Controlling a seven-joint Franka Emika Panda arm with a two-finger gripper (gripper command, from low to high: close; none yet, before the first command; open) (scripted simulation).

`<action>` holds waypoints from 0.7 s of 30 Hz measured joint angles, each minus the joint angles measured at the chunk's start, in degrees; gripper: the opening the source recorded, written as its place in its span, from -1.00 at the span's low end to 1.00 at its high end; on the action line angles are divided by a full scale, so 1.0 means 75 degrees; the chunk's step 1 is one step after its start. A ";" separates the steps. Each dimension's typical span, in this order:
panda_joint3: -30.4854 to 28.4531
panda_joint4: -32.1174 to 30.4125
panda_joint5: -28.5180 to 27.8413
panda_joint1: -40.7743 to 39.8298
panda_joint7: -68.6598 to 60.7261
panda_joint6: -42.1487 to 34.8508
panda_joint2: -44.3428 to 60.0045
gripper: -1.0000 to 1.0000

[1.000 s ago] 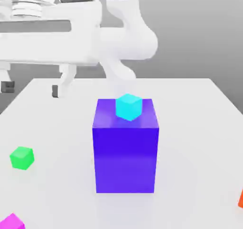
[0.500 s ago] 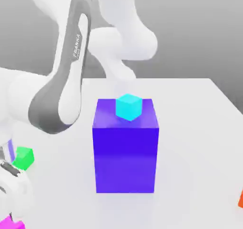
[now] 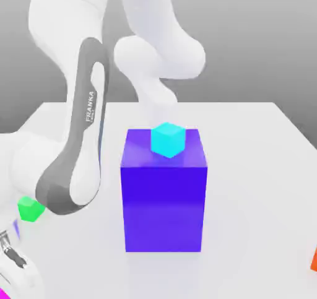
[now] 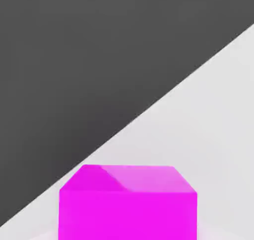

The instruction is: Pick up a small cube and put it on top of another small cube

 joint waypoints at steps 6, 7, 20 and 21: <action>-0.1028 -0.1599 0.0022 -0.0180 0.1567 0.0151 -0.1404 -1.00; -0.1205 -0.1876 -0.0037 -0.0217 0.1885 0.0192 -0.1644 -1.00; -0.1325 -0.4070 0.0090 -0.1745 0.4071 0.1753 -0.2315 -1.00; -0.1169 -0.4057 0.0310 -0.1836 0.3914 0.1923 -0.2119 1.00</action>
